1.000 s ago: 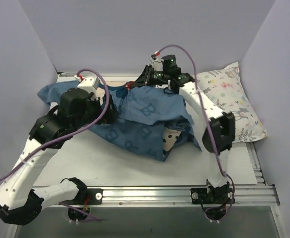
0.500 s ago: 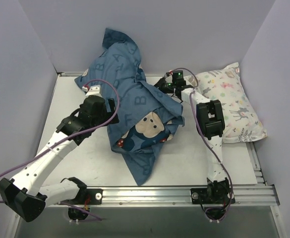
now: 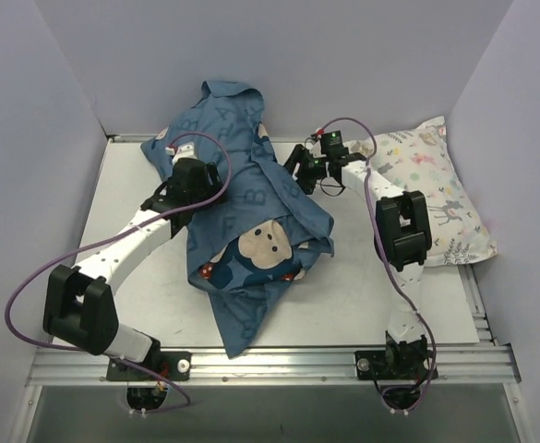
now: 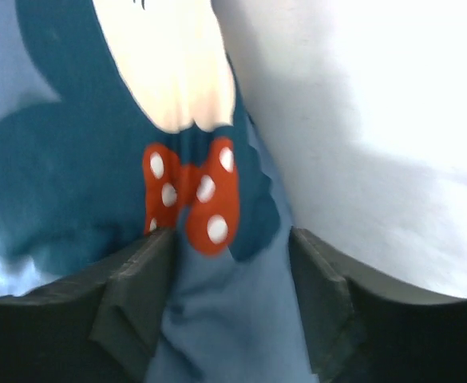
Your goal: Remove the pillowcase from the pillow
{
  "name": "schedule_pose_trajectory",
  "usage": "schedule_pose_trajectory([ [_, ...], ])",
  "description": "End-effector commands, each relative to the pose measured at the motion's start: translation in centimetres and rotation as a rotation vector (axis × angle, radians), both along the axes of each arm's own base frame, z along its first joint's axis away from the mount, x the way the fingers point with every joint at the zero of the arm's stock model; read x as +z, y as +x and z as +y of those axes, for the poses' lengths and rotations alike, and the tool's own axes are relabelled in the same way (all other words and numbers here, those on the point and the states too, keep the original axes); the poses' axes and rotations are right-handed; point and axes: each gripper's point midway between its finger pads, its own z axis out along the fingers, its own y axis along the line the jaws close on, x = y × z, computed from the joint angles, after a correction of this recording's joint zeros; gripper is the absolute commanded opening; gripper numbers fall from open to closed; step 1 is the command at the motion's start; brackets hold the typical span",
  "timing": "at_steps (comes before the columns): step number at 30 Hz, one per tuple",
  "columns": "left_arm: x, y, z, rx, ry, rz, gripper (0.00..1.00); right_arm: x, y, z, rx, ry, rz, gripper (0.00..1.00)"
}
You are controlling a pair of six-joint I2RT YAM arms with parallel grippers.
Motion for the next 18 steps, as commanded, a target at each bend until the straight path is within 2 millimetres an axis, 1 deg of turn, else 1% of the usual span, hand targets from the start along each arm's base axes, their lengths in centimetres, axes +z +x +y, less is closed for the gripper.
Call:
schedule_pose_trajectory([
  [1, 2.5, 2.4, -1.4, -0.031, -0.062, -0.093, 0.64, 3.4, -1.7, -1.5, 0.01, -0.107, -0.091, 0.61],
  [2, 2.7, 2.2, -1.7, -0.043, -0.067, -0.097, 0.44, 4.6, -2.1, -2.3, 0.001, -0.135, -0.121, 0.66],
  [3, 3.2, 1.8, -1.8, -0.052, -0.078, -0.108, 0.03, 4.4, -2.7, -2.8, -0.008, -0.165, -0.125, 0.71],
  [4, 3.5, 1.5, -1.8, -0.051, -0.081, -0.114, 0.0, 4.4, -2.6, -3.8, -0.042, -0.218, -0.146, 0.78],
  [5, 3.8, 0.8, -2.4, -0.068, -0.082, -0.123, 0.0, 6.2, -3.0, -4.4, -0.056, -0.234, -0.19, 0.79],
  [6, 4.8, 0.0, -2.3, -0.069, -0.078, -0.144, 0.0, 6.2, -3.5, -5.0, -0.069, -0.255, -0.193, 0.8],
  [7, 5.2, -0.5, -2.0, -0.046, -0.053, -0.159, 0.0, 6.9, -3.4, -5.9, -0.105, -0.291, -0.22, 0.82],
  [8, 5.7, -1.0, -2.0, -0.034, -0.039, -0.169, 0.0, 9.2, -4.0, -6.4, -0.125, -0.292, -0.272, 0.84],
  [9, 6.6, -2.3, -2.7, -0.051, -0.042, -0.184, 0.0, 10.0, -4.2, -6.9, -0.14, -0.311, -0.302, 0.86],
  [10, 6.8, -2.9, -2.9, -0.045, -0.049, -0.187, 0.0, 10.6, -4.7, -7.3, -0.15, -0.326, -0.321, 0.87],
  [11, 7.1, -3.2, -2.7, -0.025, -0.046, -0.196, 0.0, 13.0, -5.3, -8.0, -0.182, -0.34, -0.379, 0.88],
  [12, 7.6, -3.8, -2.9, -0.025, -0.055, -0.207, 0.0, 14.0, -5.7, -8.2, -0.193, -0.348, -0.406, 0.89],
  [13, 7.7, -4.3, -3.4, -0.028, -0.064, -0.208, 0.0, 14.6, -6.4, -8.5, -0.192, -0.367, -0.434, 0.91],
  [14, 7.8, -4.5, -3.3, -0.019, -0.063, -0.21, 0.0, 16.6, -7.2, -9.3, -0.223, -0.385, -0.482, 0.92],
  [15, 7.9, -4.7, -3.3, -0.014, -0.065, -0.21, 0.0, 17.2, -8.0, -9.0, -0.215, -0.394, -0.502, 0.92],
  [16, 8.0, -4.9, -3.4, -0.015, -0.072, -0.211, 0.0, 17.7, -8.7, -9.3, -0.216, -0.408, -0.523, 0.92],
  [17, 8.3, -5.0, -3.5, -0.017, -0.08, -0.212, 0.0, 18.0, -10.1, -9.7, -0.219, -0.411, -0.534, 0.93],
  [18, 8.6, -5.3, -3.6, -0.018, -0.087, -0.217, 0.0, 17.7, -11.3, -9.4, -0.207, -0.418, -0.536, 0.93],
])
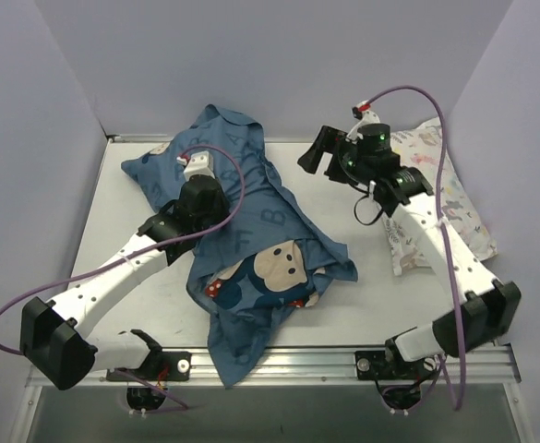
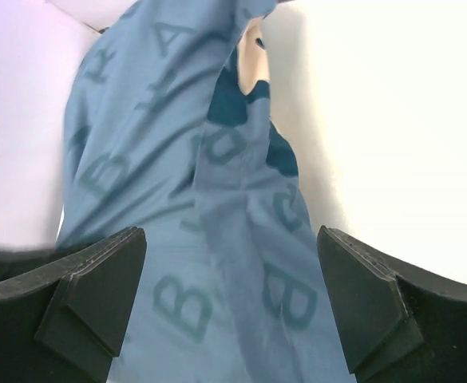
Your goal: Remove the pillowcase from the pillow
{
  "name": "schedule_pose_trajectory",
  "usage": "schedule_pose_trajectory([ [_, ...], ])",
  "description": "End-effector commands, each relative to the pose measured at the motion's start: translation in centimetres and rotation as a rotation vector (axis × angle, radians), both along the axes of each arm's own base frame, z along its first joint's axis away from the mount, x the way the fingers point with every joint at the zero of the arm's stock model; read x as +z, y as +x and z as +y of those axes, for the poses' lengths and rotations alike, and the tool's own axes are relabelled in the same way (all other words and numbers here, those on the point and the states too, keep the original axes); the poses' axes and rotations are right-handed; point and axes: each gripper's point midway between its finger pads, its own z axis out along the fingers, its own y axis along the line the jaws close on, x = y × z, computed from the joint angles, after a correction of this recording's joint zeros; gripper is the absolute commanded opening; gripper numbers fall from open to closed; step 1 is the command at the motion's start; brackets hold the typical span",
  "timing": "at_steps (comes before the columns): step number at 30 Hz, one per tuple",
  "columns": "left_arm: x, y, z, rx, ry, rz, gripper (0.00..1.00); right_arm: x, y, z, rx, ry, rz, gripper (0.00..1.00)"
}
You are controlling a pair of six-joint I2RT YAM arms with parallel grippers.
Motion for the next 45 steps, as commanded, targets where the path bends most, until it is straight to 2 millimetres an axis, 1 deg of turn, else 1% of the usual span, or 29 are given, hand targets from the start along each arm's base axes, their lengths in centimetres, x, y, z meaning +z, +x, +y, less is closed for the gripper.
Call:
schedule_pose_trajectory([
  [1, 4.1, 0.1, 0.8, 0.072, -0.071, -0.105, 0.0, -1.4, -3.7, -1.4, -0.032, -0.111, -0.01, 0.92],
  [2, 4.5, 0.0, 0.7, 0.07, -0.075, -0.111, 0.0, -3.0, -5.8, -1.7, -0.024, -0.128, 0.008, 0.91],
  [3, 4.9, -0.3, 0.9, 0.077, -0.073, -0.12, 0.0, -3.7, -7.0, -1.6, -0.019, -0.136, 0.015, 0.9],
  [4, 5.1, -0.4, 0.9, 0.077, -0.073, -0.124, 0.0, -4.4, -8.9, -0.4, 0.028, -0.137, 0.022, 0.88],
  [5, 5.3, -0.5, 0.8, 0.074, -0.072, -0.126, 0.0, -4.5, -10.6, -0.3, 0.031, -0.113, 0.01, 0.87],
  [6, 5.2, -0.6, 0.8, 0.074, -0.064, -0.119, 0.0, -7.4, -12.4, -0.3, 0.047, -0.142, 0.055, 0.86],
  [7, 5.2, -0.6, 0.8, 0.074, -0.063, -0.118, 0.0, -8.6, -14.1, 0.4, 0.065, -0.163, 0.057, 0.79],
  [8, 5.2, -0.7, 0.7, 0.072, -0.059, -0.116, 0.0, -8.5, -15.6, 0.6, 0.072, -0.138, 0.049, 0.77],
  [9, 4.9, -0.7, 0.7, 0.073, -0.051, -0.113, 0.0, -10.7, -16.8, 0.4, 0.08, -0.164, 0.08, 0.75],
  [11, 4.7, -0.8, 0.6, 0.068, -0.045, -0.107, 0.0, -11.8, -18.5, 1.0, 0.094, -0.181, 0.081, 0.74],
  [12, 4.5, -0.8, 0.7, 0.069, -0.045, -0.103, 0.0, -13.5, -18.9, 0.7, 0.093, -0.21, 0.109, 0.74],
  [14, 4.3, -1.0, 0.4, 0.055, -0.052, -0.097, 0.0, -15.3, -18.7, 0.9, 0.094, -0.26, 0.151, 0.74],
  [17, 5.1, -2.6, -0.1, 0.024, -0.065, -0.108, 0.0, -15.9, -16.2, 0.5, 0.055, -0.328, 0.16, 0.72],
  [18, 5.1, -3.4, -0.7, 0.005, -0.065, -0.107, 0.0, -15.9, -15.2, 0.3, 0.057, -0.347, 0.161, 0.61],
  [19, 5.2, -4.0, -0.9, 0.004, -0.061, -0.113, 0.0, -15.4, -13.7, 0.7, 0.051, -0.33, 0.159, 0.56],
  [20, 5.1, -4.7, -0.9, -0.002, -0.053, -0.108, 0.0, -15.3, -11.9, -0.3, 0.017, -0.301, 0.179, 0.51],
  [21, 5.0, -5.8, -1.8, -0.029, -0.059, -0.102, 0.0, -15.0, -10.9, -0.3, 0.019, -0.283, 0.182, 0.45],
  [22, 4.6, -6.4, -2.0, -0.038, -0.054, -0.094, 0.0, -14.4, -9.1, -0.2, 0.017, -0.273, 0.181, 0.44],
  [25, 3.5, -7.8, -2.1, -0.043, -0.027, -0.081, 0.0, -12.8, -6.1, 0.4, 0.029, -0.233, 0.174, 0.42],
  [26, 3.0, -7.7, -1.6, -0.024, -0.007, -0.079, 0.0, -12.6, -5.9, 0.8, 0.038, -0.23, 0.174, 0.42],
  [31, 1.3, -7.3, -0.5, -0.003, 0.04, -0.046, 0.0, -13.1, -5.7, 2.0, 0.071, -0.214, 0.201, 0.45],
  [33, 0.2, -7.0, -0.3, -0.011, 0.033, -0.012, 0.0, -13.3, -5.9, 1.4, 0.054, -0.225, 0.201, 0.53],
  [35, -0.2, -6.6, 0.2, -0.001, 0.017, -0.003, 0.0, -12.6, -6.1, 0.4, 0.028, -0.239, 0.176, 0.55],
  [36, -0.5, -6.6, 0.3, -0.005, 0.016, 0.003, 0.0, -12.3, -6.3, 0.1, 0.021, -0.241, 0.169, 0.59],
  [37, -0.7, -6.7, 0.2, -0.019, 0.012, 0.012, 0.03, -11.4, -6.7, -0.5, 0.01, -0.244, 0.149, 0.61],
  [40, 0.2, -6.6, 0.1, -0.039, 0.003, -0.008, 0.18, -9.4, -7.6, -1.4, 0.002, -0.244, 0.11, 0.69],
  [43, 1.5, -5.8, -0.4, -0.1, 0.016, -0.04, 0.2, -8.3, -9.2, -1.7, 0.019, -0.237, 0.081, 0.71],
  [44, 1.0, -5.6, -1.2, -0.149, 0.028, -0.009, 0.2, -8.3, -9.9, -1.2, 0.034, -0.247, 0.071, 0.71],
  [45, 1.0, -4.7, -0.5, -0.133, 0.028, 0.001, 0.19, -8.3, -10.4, -1.0, 0.04, -0.261, 0.062, 0.73],
])
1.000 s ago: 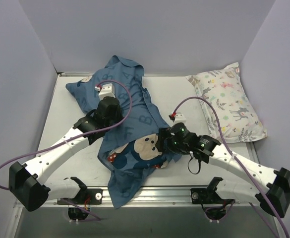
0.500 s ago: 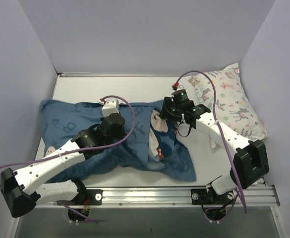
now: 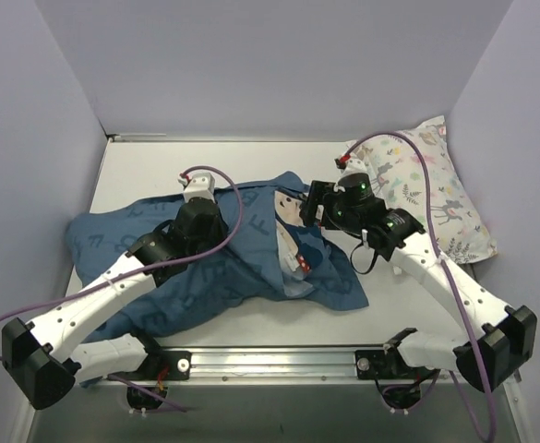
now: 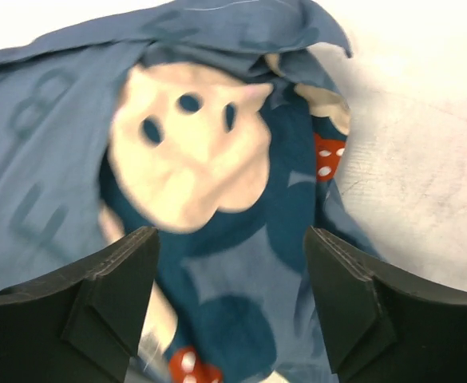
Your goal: Remove the pillowcase from the pillow
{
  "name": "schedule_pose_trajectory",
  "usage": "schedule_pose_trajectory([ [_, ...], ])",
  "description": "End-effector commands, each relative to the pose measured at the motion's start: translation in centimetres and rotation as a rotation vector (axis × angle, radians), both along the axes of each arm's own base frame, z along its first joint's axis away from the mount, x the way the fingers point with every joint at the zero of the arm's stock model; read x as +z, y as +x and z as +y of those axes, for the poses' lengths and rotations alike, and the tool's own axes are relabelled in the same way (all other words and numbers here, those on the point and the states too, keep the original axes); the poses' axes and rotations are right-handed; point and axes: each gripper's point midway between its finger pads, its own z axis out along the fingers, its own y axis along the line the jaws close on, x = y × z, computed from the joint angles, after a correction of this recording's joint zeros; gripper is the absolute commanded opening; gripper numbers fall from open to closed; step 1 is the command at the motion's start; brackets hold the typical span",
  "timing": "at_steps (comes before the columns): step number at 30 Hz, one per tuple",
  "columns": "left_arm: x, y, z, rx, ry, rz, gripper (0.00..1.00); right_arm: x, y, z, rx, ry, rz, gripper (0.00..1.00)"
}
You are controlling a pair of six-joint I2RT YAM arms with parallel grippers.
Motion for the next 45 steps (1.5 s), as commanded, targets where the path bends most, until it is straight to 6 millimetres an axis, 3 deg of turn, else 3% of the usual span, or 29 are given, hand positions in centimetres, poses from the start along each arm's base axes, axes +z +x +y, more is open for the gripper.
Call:
schedule_pose_trajectory([
  [1, 3.1, 2.2, -1.2, -0.086, -0.047, -0.044, 0.19, 0.1, -2.5, 0.0, 0.036, -0.067, -0.028, 0.75],
  [6, 2.6, 3.7, -1.4, -0.099, -0.041, -0.017, 0.24, -1.4, -3.2, 1.8, 0.097, -0.135, -0.011, 0.78],
  [12, 2.3, 4.7, -1.3, -0.11, -0.029, -0.002, 0.27, -2.5, -0.3, 2.8, 0.102, -0.24, -0.013, 0.72],
  [13, 2.0, 4.6, -1.3, -0.11, -0.024, 0.007, 0.27, -3.2, 0.7, 1.7, 0.054, -0.275, 0.001, 0.67],
  [17, 0.8, 4.4, -0.1, -0.083, -0.011, 0.034, 0.18, -5.8, 1.9, -3.2, -0.095, -0.283, 0.08, 0.2],
  [20, 0.0, 4.2, 1.4, -0.043, -0.012, 0.05, 0.1, -8.1, 1.7, -7.9, -0.219, -0.367, 0.122, 0.05],
  [23, -0.3, 4.7, 4.2, 0.048, -0.03, 0.064, 0.06, -10.9, 0.5, -9.9, -0.262, -0.323, 0.221, 0.0],
  [25, -0.5, 5.3, 6.2, 0.113, -0.059, 0.066, 0.06, -12.6, -0.3, -9.3, -0.242, -0.279, 0.255, 0.0],
  [28, 0.0, 5.6, 6.0, 0.098, -0.091, 0.05, 0.06, -14.1, -1.0, -5.9, -0.153, -0.122, 0.286, 0.0],
  [30, 0.0, 5.5, 5.0, 0.052, -0.108, 0.066, 0.06, -14.0, -0.9, -3.7, -0.087, -0.032, 0.289, 0.0],
  [34, -0.2, 4.8, 3.0, -0.034, -0.063, 0.081, 0.24, -13.4, -0.7, -2.2, -0.045, 0.024, 0.261, 0.02],
  [35, 0.6, 4.8, 2.7, -0.057, -0.046, 0.062, 0.38, -13.0, -0.7, -1.9, -0.041, 0.029, 0.25, 0.04],
  [38, 2.3, 4.3, 1.3, -0.117, -0.033, 0.012, 0.55, -12.0, -0.5, -1.5, -0.027, 0.033, 0.223, 0.07],
  [39, 3.8, 4.3, 0.6, -0.138, -0.043, -0.019, 0.65, -11.6, -0.4, -1.4, -0.026, 0.034, 0.216, 0.07],
  [41, 5.7, 3.7, -0.9, -0.192, -0.041, -0.067, 0.72, -11.4, -0.5, -1.1, -0.017, 0.032, 0.213, 0.09],
  [42, 7.6, 3.6, -1.6, -0.211, -0.056, -0.107, 0.78, -11.2, -0.5, -0.9, -0.013, 0.032, 0.207, 0.1],
  [45, 10.4, 2.0, -4.7, -0.301, -0.055, -0.17, 0.82, -11.2, -0.7, -0.6, -0.01, 0.028, 0.209, 0.12],
])
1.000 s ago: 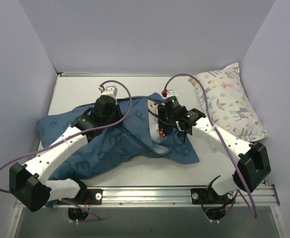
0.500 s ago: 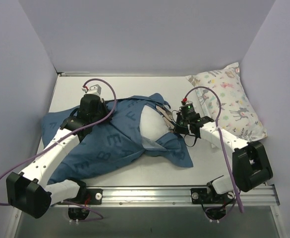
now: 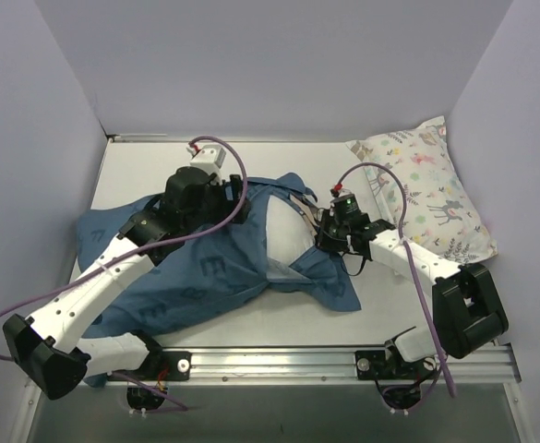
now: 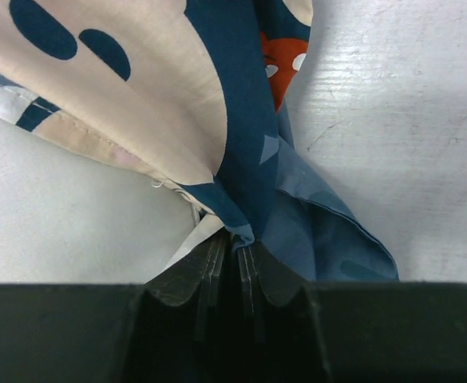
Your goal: Remove the pillowcase from the pillow
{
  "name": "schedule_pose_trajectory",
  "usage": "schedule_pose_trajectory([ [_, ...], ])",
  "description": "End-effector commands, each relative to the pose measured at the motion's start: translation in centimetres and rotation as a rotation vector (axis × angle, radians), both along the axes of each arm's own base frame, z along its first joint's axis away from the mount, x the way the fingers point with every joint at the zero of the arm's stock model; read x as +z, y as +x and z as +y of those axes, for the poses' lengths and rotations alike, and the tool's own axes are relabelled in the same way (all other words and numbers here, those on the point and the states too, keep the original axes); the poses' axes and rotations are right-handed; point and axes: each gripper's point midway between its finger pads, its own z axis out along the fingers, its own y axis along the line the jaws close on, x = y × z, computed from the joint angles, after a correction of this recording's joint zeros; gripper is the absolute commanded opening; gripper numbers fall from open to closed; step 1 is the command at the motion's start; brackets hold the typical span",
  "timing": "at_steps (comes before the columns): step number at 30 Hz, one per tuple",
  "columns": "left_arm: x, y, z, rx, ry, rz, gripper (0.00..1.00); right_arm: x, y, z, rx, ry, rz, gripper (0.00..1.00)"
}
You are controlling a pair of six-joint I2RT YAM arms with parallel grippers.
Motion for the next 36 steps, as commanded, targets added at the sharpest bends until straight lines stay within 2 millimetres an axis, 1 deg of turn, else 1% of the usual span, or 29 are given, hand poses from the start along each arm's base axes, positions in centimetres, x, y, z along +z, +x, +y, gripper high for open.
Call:
schedule_pose_trajectory([
  [1, 7.0, -1.0, -3.8, -0.103, -0.04, -0.17, 0.83, 2.5, 0.5, 1.3, 0.013, 0.045, -0.051, 0.12],
  [2, 7.4, -1.3, -4.7, -0.12, -0.04, -0.177, 0.84, 2.5, 0.4, 1.4, 0.015, 0.046, -0.053, 0.13],
  [3, 7.7, -2.6, -6.7, -0.177, -0.051, -0.178, 0.84, 2.6, 0.4, 1.5, 0.014, 0.049, -0.053, 0.14],
  [4, 7.8, -2.7, -8.3, -0.203, -0.055, -0.176, 0.85, 2.7, 0.4, 1.5, 0.01, 0.051, -0.053, 0.14],
  [5, 7.8, -2.7, -9.1, -0.199, -0.056, -0.178, 0.85, 2.8, 0.5, 1.5, 0.006, 0.058, -0.055, 0.14],
  [6, 7.4, -3.1, -10.2, -0.209, -0.052, -0.166, 0.86, 2.9, 0.4, 1.6, 0.005, 0.064, -0.056, 0.14],
  [7, 6.0, -3.4, -12.1, -0.236, -0.037, -0.142, 0.87, 3.1, 0.5, 1.7, 0.004, 0.074, -0.058, 0.14],
  [8, 5.9, -3.6, -13.1, -0.234, -0.054, -0.126, 0.89, 3.2, 0.4, 1.8, 0.001, 0.085, -0.057, 0.15],
  [9, 5.4, -3.7, -13.8, -0.234, -0.055, -0.112, 0.9, 3.2, 0.4, 2.0, 0.002, 0.097, -0.055, 0.15],
  [10, 4.6, -4.0, -15.1, -0.246, -0.05, -0.099, 0.9, 3.2, 0.4, 2.1, 0.002, 0.101, -0.053, 0.15],
  [11, 4.4, -4.2, -15.5, -0.231, -0.059, -0.092, 0.91, 3.3, 0.3, 2.2, 0.0, 0.109, -0.05, 0.15],
  [12, 4.2, -3.7, -15.5, -0.191, -0.057, -0.099, 0.91, 3.3, 0.3, 2.2, -0.001, 0.117, -0.048, 0.15],
  [13, 3.5, -3.6, -15.8, -0.167, -0.069, -0.075, 0.91, 3.4, 0.3, 2.2, -0.006, 0.123, -0.048, 0.15],
  [15, 2.1, -3.0, -15.7, -0.109, -0.063, -0.056, 0.91, 3.3, 0.0, 2.1, -0.024, 0.144, -0.041, 0.13],
  [16, 0.9, -2.7, -15.7, -0.085, -0.052, -0.038, 0.91, 3.2, -0.1, 2.0, -0.03, 0.152, -0.034, 0.11],
  [17, 0.3, -2.5, -15.7, -0.068, -0.042, -0.029, 0.91, 3.3, 0.2, 2.2, -0.044, 0.178, -0.049, 0.09],
  [19, -1.8, -2.0, -15.5, -0.033, -0.001, 0.0, 0.91, 3.4, 0.1, 2.1, -0.053, 0.193, -0.051, 0.06],
  [20, -2.5, -2.0, -15.5, -0.026, 0.016, 0.011, 0.91, 3.5, 0.1, 2.0, -0.059, 0.2, -0.052, 0.04],
  [22, -4.3, -1.7, -14.7, 0.019, 0.087, 0.043, 0.94, 3.2, -0.2, 1.8, -0.078, 0.211, -0.04, 0.01],
  [23, -4.9, -1.7, -14.5, 0.024, 0.109, 0.052, 0.95, 3.4, -0.2, 1.6, -0.086, 0.219, -0.046, 0.0],
  [24, -6.1, -1.8, -14.2, 0.031, 0.148, 0.07, 0.96, 3.0, -0.4, 1.3, -0.104, 0.229, -0.033, 0.0],
  [26, -7.3, -1.8, -13.8, 0.041, 0.167, 0.089, 0.97, 3.0, -0.2, 0.9, -0.128, 0.26, -0.036, 0.0],
  [28, -9.1, -2.1, -13.5, 0.044, 0.2, 0.114, 0.98, 2.7, -0.1, 0.4, -0.154, 0.289, -0.029, 0.0],
  [29, -9.4, -2.1, -13.3, 0.049, 0.21, 0.115, 0.97, 2.6, -0.2, 0.4, -0.149, 0.302, -0.021, 0.0],
  [31, -11.0, -2.2, -12.6, 0.063, 0.257, 0.129, 0.97, 2.7, -0.1, 0.5, -0.143, 0.308, -0.02, 0.0],
  [33, -12.1, -2.1, -11.8, 0.084, 0.302, 0.134, 0.97, 2.7, -0.1, 0.7, -0.132, 0.314, -0.016, 0.0],
  [34, -13.3, -2.0, -11.6, 0.087, 0.338, 0.145, 0.97, 2.6, -0.2, 0.7, -0.13, 0.311, -0.015, 0.0],
  [36, -14.6, -2.0, -11.3, 0.094, 0.382, 0.16, 0.97, 2.8, -0.1, 0.7, -0.123, 0.309, -0.02, 0.0],
])
